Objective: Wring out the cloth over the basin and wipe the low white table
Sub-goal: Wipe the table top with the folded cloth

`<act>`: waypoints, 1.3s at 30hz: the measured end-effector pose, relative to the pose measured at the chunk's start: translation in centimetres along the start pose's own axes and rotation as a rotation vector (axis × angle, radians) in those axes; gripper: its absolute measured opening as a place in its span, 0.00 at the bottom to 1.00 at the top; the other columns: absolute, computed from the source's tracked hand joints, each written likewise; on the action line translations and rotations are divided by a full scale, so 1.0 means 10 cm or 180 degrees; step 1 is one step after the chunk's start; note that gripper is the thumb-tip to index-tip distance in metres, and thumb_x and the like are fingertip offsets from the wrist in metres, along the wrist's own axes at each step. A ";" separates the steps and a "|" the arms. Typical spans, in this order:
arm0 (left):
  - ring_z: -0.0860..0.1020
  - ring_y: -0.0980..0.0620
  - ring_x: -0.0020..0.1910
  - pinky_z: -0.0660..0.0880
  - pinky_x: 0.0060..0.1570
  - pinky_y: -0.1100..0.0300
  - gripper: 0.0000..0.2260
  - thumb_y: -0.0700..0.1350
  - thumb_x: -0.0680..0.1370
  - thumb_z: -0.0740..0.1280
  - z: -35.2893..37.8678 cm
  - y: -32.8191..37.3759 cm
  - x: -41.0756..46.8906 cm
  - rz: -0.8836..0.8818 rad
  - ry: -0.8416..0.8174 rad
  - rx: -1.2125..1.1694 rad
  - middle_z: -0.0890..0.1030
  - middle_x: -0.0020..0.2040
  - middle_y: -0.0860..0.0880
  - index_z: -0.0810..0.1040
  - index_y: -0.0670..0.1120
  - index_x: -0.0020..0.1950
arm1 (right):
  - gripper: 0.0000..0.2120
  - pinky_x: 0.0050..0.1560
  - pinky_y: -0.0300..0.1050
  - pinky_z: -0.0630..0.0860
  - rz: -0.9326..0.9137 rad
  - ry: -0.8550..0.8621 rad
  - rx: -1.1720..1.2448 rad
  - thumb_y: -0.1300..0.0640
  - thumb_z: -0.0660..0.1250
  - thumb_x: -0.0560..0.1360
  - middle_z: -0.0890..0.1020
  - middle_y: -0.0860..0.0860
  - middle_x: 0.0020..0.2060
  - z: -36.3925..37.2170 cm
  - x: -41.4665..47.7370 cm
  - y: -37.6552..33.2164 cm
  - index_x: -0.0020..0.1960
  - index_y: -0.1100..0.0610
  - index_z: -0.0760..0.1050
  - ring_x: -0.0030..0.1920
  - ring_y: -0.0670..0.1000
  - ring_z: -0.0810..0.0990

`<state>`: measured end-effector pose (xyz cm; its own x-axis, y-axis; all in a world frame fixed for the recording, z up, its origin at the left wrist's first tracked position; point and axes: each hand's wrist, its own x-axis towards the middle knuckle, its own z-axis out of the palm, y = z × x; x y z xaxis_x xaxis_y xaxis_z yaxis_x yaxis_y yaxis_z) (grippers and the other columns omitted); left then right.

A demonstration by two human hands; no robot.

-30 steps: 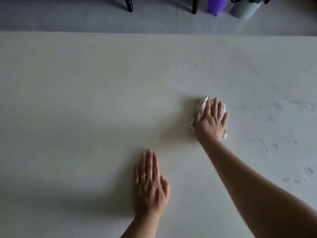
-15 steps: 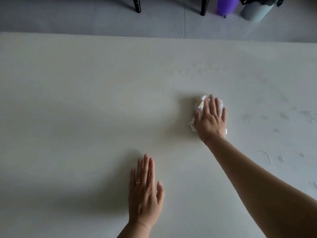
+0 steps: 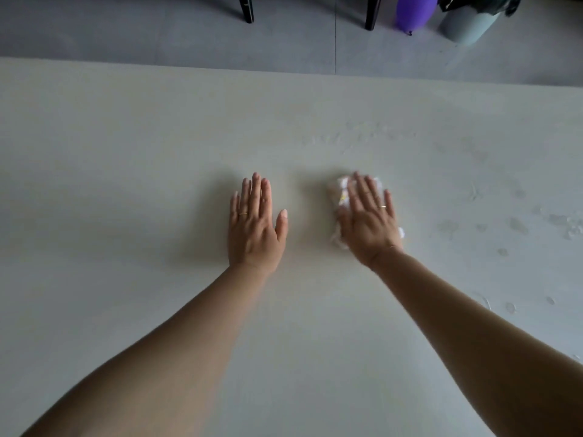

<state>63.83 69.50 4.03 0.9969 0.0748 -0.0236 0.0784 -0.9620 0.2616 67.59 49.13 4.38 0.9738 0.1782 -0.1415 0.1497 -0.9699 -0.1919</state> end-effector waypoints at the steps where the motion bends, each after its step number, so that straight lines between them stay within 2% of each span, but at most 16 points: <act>1: 0.51 0.46 0.77 0.45 0.75 0.52 0.28 0.53 0.80 0.52 0.04 -0.02 0.00 -0.0034 -0.0048 0.0033 0.53 0.78 0.43 0.53 0.41 0.77 | 0.26 0.75 0.50 0.38 0.0334 0.0011 0.0003 0.47 0.45 0.81 0.47 0.50 0.77 -0.02 0.03 0.12 0.77 0.51 0.46 0.76 0.51 0.42; 6: 0.53 0.45 0.77 0.49 0.75 0.51 0.30 0.55 0.78 0.48 0.08 -0.02 -0.02 -0.0107 0.0023 0.0176 0.56 0.78 0.42 0.55 0.40 0.77 | 0.27 0.74 0.53 0.36 0.1494 0.0109 0.0200 0.46 0.45 0.80 0.45 0.50 0.77 0.03 0.18 -0.15 0.77 0.51 0.43 0.76 0.52 0.39; 7: 0.54 0.45 0.77 0.50 0.75 0.50 0.30 0.55 0.78 0.48 0.07 -0.01 -0.02 -0.0100 0.0027 0.0168 0.56 0.77 0.42 0.56 0.40 0.76 | 0.28 0.74 0.54 0.35 0.1398 0.0120 0.0255 0.46 0.46 0.80 0.45 0.52 0.77 0.07 0.22 -0.34 0.77 0.52 0.44 0.76 0.54 0.39; 11: 0.61 0.43 0.75 0.56 0.73 0.48 0.27 0.52 0.80 0.46 0.03 0.02 -0.01 -0.0157 0.0057 0.0196 0.62 0.75 0.40 0.62 0.38 0.74 | 0.28 0.73 0.52 0.32 0.0068 -0.0131 0.0211 0.45 0.45 0.80 0.44 0.50 0.77 0.21 0.27 -0.96 0.77 0.49 0.43 0.76 0.50 0.38; 15: 0.57 0.44 0.76 0.53 0.74 0.49 0.28 0.51 0.78 0.48 0.02 -0.01 -0.01 -0.0094 -0.0022 0.0152 0.59 0.76 0.41 0.59 0.39 0.75 | 0.27 0.74 0.50 0.39 -0.0719 -0.0126 0.0027 0.44 0.49 0.80 0.50 0.50 0.77 0.06 0.39 -0.48 0.77 0.50 0.49 0.77 0.51 0.44; 16: 0.56 0.44 0.76 0.52 0.74 0.49 0.29 0.51 0.78 0.48 0.03 -0.02 0.00 -0.0090 -0.0020 0.0148 0.58 0.77 0.41 0.58 0.39 0.76 | 0.27 0.74 0.50 0.40 -0.0577 -0.0043 0.0026 0.45 0.49 0.81 0.51 0.51 0.77 0.01 0.45 -0.28 0.77 0.51 0.49 0.77 0.52 0.45; 18: 0.56 0.44 0.76 0.52 0.74 0.49 0.29 0.51 0.77 0.48 0.03 -0.01 0.00 -0.0110 -0.0034 0.0155 0.58 0.77 0.41 0.58 0.39 0.76 | 0.27 0.75 0.50 0.39 0.0235 0.0048 0.0094 0.45 0.47 0.81 0.48 0.50 0.77 -0.05 0.57 0.04 0.77 0.51 0.47 0.77 0.51 0.43; 21: 0.56 0.45 0.76 0.52 0.74 0.49 0.29 0.51 0.77 0.49 0.03 0.00 0.01 -0.0150 -0.0026 0.0150 0.58 0.77 0.41 0.58 0.39 0.76 | 0.28 0.74 0.53 0.37 0.1361 0.0106 0.0173 0.46 0.45 0.80 0.45 0.51 0.77 -0.04 0.72 -0.01 0.77 0.52 0.44 0.76 0.52 0.40; 23: 0.56 0.45 0.76 0.52 0.74 0.49 0.29 0.51 0.77 0.50 0.04 0.00 0.01 -0.0138 -0.0048 0.0188 0.58 0.77 0.41 0.58 0.39 0.76 | 0.28 0.74 0.54 0.36 0.1442 0.0163 0.0294 0.46 0.46 0.80 0.46 0.53 0.77 0.01 0.77 -0.34 0.77 0.53 0.45 0.76 0.55 0.41; 27: 0.60 0.43 0.75 0.55 0.73 0.48 0.27 0.50 0.78 0.52 0.03 0.00 0.01 -0.0135 -0.0007 0.0218 0.62 0.75 0.40 0.61 0.39 0.75 | 0.28 0.73 0.53 0.33 0.0009 -0.0092 0.0190 0.45 0.45 0.79 0.45 0.52 0.77 0.16 0.70 -1.02 0.77 0.52 0.44 0.76 0.52 0.39; 29: 0.61 0.43 0.75 0.57 0.73 0.48 0.27 0.50 0.78 0.52 0.02 0.00 0.00 -0.0128 0.0008 0.0227 0.63 0.75 0.39 0.62 0.38 0.74 | 0.28 0.74 0.52 0.35 -0.0651 -0.0207 0.0058 0.44 0.46 0.80 0.47 0.50 0.77 0.12 0.72 -0.96 0.77 0.50 0.46 0.76 0.51 0.41; 31: 0.59 0.43 0.75 0.55 0.74 0.48 0.28 0.49 0.77 0.52 0.02 -0.01 0.00 -0.0135 -0.0034 0.0207 0.62 0.75 0.40 0.61 0.38 0.75 | 0.28 0.74 0.51 0.39 -0.1016 -0.0150 -0.0106 0.44 0.48 0.80 0.50 0.50 0.77 0.04 0.81 -0.67 0.77 0.51 0.48 0.77 0.51 0.45; 33: 0.58 0.44 0.76 0.55 0.74 0.49 0.29 0.49 0.76 0.52 0.02 -0.01 0.01 -0.0153 -0.0032 0.0168 0.61 0.76 0.41 0.61 0.38 0.75 | 0.27 0.74 0.51 0.40 -0.0725 -0.0004 -0.0072 0.45 0.49 0.80 0.51 0.51 0.77 -0.05 0.94 -0.31 0.77 0.52 0.50 0.77 0.51 0.46; 35: 0.59 0.44 0.76 0.55 0.74 0.49 0.28 0.49 0.76 0.51 0.01 0.00 0.01 -0.0162 -0.0015 0.0130 0.61 0.76 0.41 0.61 0.38 0.75 | 0.27 0.74 0.51 0.39 0.0061 0.0095 0.0016 0.45 0.48 0.81 0.49 0.51 0.77 -0.11 1.06 -0.08 0.77 0.51 0.47 0.77 0.51 0.44; 37: 0.58 0.44 0.76 0.56 0.74 0.48 0.28 0.49 0.77 0.51 0.02 0.01 0.01 -0.0169 -0.0018 0.0097 0.60 0.76 0.41 0.60 0.38 0.75 | 0.27 0.74 0.52 0.37 0.0843 0.0119 0.0033 0.45 0.45 0.80 0.46 0.50 0.77 -0.08 1.16 -0.11 0.77 0.51 0.45 0.76 0.51 0.42; 39: 0.58 0.44 0.76 0.56 0.74 0.48 0.28 0.49 0.76 0.52 0.02 0.00 0.01 -0.0169 -0.0031 0.0091 0.60 0.76 0.41 0.60 0.39 0.75 | 0.28 0.74 0.55 0.36 0.1330 0.0181 0.0088 0.45 0.45 0.80 0.45 0.52 0.77 -0.04 1.25 -0.36 0.77 0.53 0.44 0.76 0.53 0.40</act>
<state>63.92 69.44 3.79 0.9913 0.1235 -0.0462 0.1309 -0.9639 0.2320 79.25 54.80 3.66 0.9577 -0.2397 -0.1590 -0.2640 -0.9519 -0.1556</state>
